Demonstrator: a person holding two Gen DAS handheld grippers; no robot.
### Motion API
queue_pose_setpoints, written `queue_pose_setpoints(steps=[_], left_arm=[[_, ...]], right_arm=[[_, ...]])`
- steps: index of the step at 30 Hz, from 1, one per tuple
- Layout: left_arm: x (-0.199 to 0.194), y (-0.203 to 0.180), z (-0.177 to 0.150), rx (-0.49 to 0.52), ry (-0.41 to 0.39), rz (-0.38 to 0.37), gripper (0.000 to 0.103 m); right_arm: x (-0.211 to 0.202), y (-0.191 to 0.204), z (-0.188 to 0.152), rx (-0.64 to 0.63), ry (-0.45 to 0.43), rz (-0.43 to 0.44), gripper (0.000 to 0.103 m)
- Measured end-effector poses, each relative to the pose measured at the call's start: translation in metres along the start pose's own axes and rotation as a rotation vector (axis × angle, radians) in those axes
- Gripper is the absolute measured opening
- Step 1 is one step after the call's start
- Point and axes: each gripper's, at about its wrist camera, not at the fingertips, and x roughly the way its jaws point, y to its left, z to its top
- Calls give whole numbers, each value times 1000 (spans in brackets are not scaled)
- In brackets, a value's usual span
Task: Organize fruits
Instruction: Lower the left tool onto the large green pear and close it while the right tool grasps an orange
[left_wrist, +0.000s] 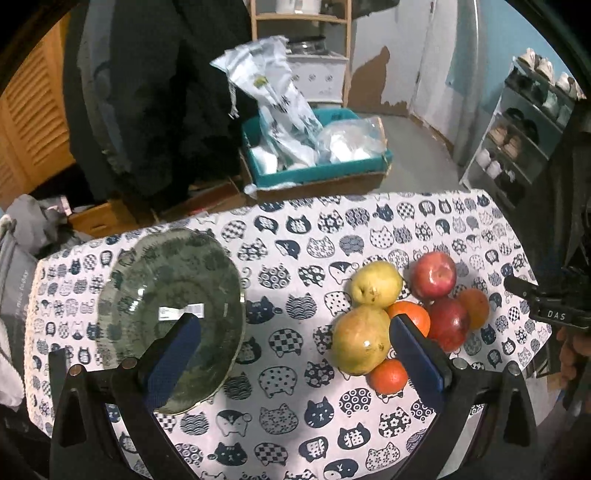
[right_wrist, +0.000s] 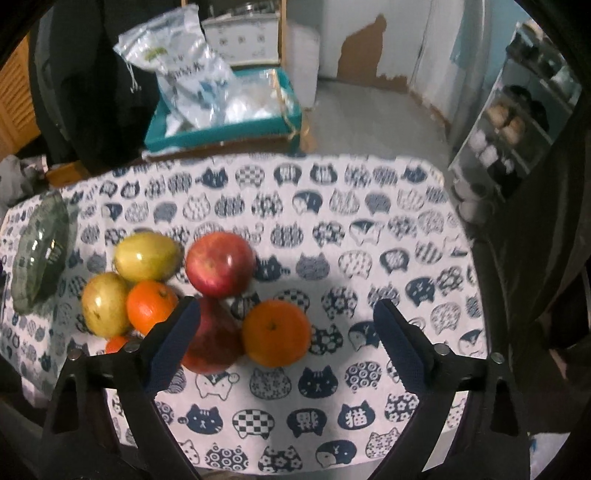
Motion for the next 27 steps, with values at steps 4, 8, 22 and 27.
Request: queue_pose_setpoints(steps=[4,8,22,27], left_arm=[[19,-8,-2,3,32,-9,103],[41,-19,-6,24,80,-20,103],[89,-42,-16,36,150,-51,102],[103,-48,-20,50,183,-62,102]], right_arm=[[22,-6,-7,15,63,14,90],[40,-12,-11,35,114,36,90],[87,-21,-23,108,237,122,81],[93,-27,-28,163,249,193,77]])
